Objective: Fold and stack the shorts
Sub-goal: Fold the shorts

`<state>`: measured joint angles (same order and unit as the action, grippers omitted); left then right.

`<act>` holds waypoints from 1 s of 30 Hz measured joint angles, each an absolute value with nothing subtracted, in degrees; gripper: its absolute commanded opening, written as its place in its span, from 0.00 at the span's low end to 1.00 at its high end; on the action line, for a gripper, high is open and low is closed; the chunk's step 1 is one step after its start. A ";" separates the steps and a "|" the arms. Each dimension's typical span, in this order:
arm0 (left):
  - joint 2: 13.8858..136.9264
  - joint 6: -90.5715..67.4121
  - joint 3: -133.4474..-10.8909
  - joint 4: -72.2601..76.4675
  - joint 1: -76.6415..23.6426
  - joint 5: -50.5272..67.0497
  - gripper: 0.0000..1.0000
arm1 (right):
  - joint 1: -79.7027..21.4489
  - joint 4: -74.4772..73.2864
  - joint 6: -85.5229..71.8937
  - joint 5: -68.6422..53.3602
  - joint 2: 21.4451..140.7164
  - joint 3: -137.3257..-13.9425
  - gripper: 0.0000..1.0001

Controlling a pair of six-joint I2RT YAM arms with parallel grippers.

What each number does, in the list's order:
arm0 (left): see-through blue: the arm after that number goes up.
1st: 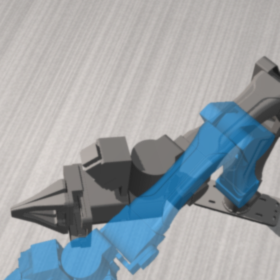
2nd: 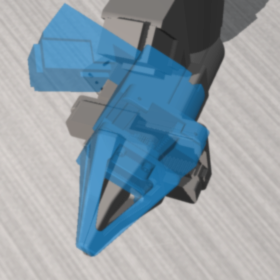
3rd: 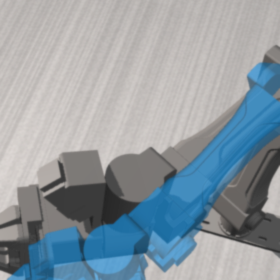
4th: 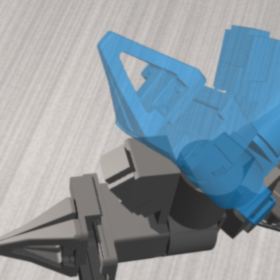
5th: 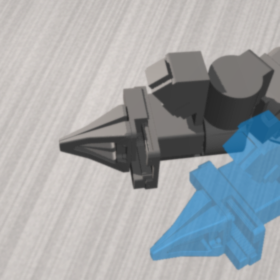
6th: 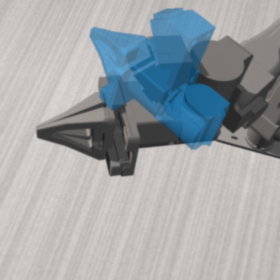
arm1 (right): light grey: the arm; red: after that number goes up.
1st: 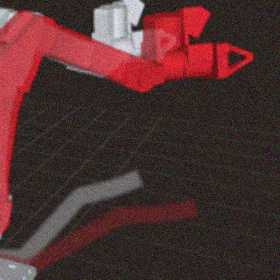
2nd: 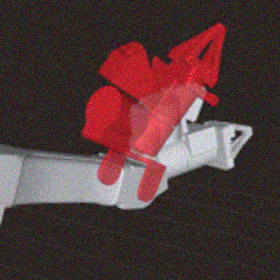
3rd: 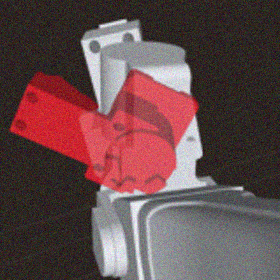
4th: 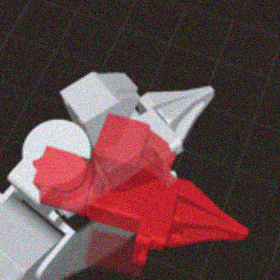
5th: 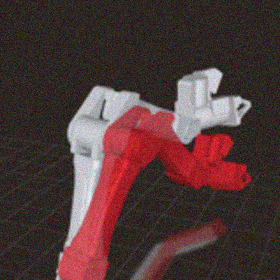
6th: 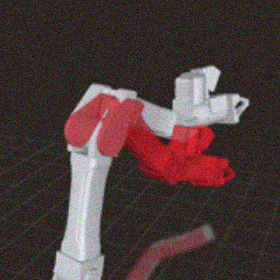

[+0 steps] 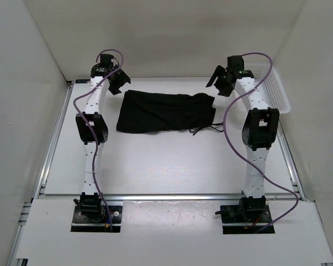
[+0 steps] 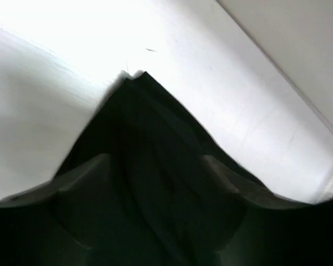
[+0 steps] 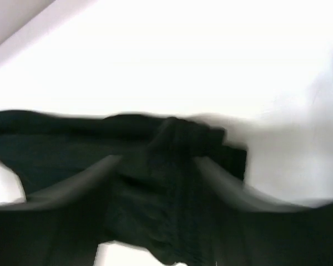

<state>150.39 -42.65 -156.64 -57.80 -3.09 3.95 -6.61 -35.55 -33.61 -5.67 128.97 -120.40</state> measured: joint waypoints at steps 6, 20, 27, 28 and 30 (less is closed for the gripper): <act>147.76 -40.23 -149.05 -53.56 -2.07 4.05 0.99 | -6.20 -35.35 -32.97 -4.84 130.08 -120.81 0.83; 124.27 -32.64 -113.43 -52.45 -0.01 2.76 0.99 | -8.95 -28.86 -35.27 -9.19 111.55 -85.73 0.97; 132.94 -31.27 -112.31 -53.04 -0.38 3.81 0.98 | -8.75 -25.71 -39.81 -10.83 111.87 -84.12 0.92; 133.80 -31.20 -112.51 -53.21 -0.45 4.03 0.98 | -8.73 -24.88 -40.60 -10.94 112.20 -84.12 0.92; 133.73 -31.48 -113.01 -53.36 -0.62 4.91 0.92 | -8.73 -23.59 -41.98 -10.92 113.27 -84.25 0.89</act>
<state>133.73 -31.48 -113.01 -53.36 -0.62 4.91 -8.73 -23.59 -41.98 -10.92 113.27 -84.25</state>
